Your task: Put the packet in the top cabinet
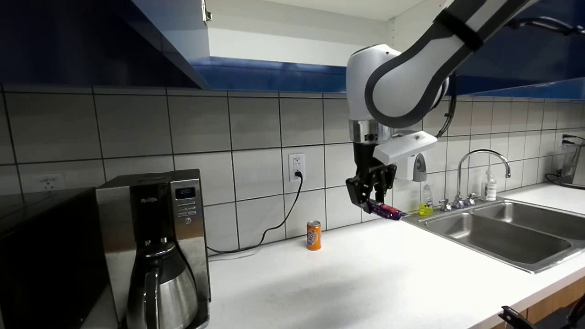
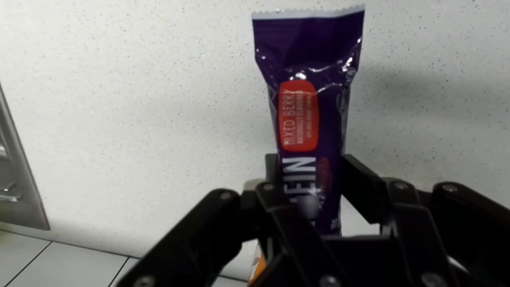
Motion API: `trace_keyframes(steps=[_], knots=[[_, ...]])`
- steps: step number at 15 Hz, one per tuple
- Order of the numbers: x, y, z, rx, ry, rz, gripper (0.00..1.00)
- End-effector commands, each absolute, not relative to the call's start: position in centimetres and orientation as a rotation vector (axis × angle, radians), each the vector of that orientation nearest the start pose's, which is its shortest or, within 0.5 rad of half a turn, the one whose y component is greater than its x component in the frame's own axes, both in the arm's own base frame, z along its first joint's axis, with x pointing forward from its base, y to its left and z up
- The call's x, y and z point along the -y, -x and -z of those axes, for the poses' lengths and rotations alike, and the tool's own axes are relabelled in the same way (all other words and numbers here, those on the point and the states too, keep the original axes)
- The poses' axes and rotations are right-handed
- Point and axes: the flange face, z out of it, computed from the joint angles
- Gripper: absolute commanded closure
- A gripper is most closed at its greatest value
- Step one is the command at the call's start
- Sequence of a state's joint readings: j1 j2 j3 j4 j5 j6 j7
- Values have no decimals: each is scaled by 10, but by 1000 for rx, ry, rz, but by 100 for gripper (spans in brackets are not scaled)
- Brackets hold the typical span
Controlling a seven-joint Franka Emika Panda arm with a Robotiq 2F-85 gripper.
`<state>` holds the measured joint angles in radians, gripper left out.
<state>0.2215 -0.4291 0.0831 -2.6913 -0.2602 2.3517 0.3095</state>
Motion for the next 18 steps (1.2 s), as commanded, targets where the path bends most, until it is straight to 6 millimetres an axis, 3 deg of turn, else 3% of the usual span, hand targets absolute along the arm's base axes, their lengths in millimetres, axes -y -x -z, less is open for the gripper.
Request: trace_keyframes(steps=[1, 6, 11, 14, 18], knots=[[-96, -341, -441, 209, 3308, 410, 83], [-96, -321, -561, 148, 3230, 774, 83], [-100, -317, -681, 105, 3094, 1131, 83], [-100, -321, -736, 80, 3022, 1283, 83], [-96, -337, -787, 27, 2969, 1369, 83]])
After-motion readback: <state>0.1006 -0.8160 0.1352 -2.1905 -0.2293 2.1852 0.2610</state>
